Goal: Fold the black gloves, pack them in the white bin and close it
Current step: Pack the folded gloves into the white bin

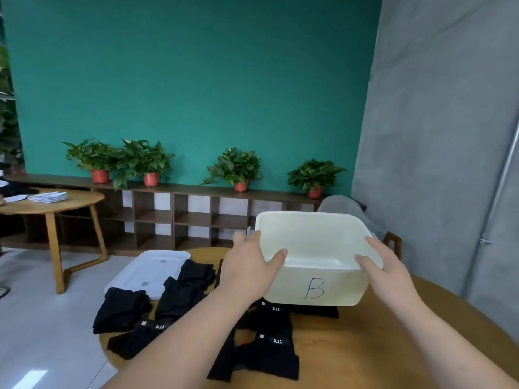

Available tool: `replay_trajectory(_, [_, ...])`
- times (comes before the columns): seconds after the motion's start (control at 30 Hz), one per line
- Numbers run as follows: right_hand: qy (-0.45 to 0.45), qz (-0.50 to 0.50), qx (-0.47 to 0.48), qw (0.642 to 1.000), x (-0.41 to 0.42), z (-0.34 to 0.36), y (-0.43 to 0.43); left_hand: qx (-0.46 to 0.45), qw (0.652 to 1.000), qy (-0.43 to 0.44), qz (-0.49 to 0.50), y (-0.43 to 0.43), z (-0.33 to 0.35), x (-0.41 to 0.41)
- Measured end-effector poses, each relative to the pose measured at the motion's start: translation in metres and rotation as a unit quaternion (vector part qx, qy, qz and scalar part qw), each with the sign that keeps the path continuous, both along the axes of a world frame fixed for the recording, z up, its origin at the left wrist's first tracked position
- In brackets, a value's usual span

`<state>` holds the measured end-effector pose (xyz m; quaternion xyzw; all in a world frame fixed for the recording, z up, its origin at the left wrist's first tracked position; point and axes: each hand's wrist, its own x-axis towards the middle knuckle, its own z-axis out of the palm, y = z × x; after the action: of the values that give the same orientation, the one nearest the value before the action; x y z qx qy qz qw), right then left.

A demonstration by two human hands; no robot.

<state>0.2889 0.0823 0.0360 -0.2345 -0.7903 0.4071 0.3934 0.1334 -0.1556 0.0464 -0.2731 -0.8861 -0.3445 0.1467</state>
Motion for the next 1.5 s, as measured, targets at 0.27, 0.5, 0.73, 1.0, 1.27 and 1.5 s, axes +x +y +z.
replay_trajectory(0.27, [-0.013,-0.059,-0.023,0.998,0.099,-0.044,0.017,-0.023,0.998,-0.024,-0.060,0.027,-0.046,0.084])
replay_trajectory(0.5, [-0.047,-0.108,-0.042,0.992,0.144,-0.085,0.025,-0.074,0.993,-0.041,-0.083,0.041,-0.076,0.123])
replay_trajectory(0.73, [-0.071,-0.104,-0.058,0.990,0.146,-0.106,0.027,-0.103,0.990,-0.064,-0.069,0.044,-0.098,0.123])
replay_trajectory(1.0, [-0.150,-0.155,0.054,0.975,0.133,-0.105,0.030,-0.105,0.991,-0.057,-0.055,0.048,-0.099,0.110])
replay_trajectory(1.27, [-0.140,-0.175,0.195,0.955,0.096,-0.073,-0.022,-0.072,0.996,-0.017,-0.049,0.032,-0.094,0.097])
replay_trajectory(1.5, [-0.142,-0.060,0.227,0.962,0.023,-0.060,-0.089,-0.054,0.998,0.006,-0.023,-0.005,-0.105,0.066])
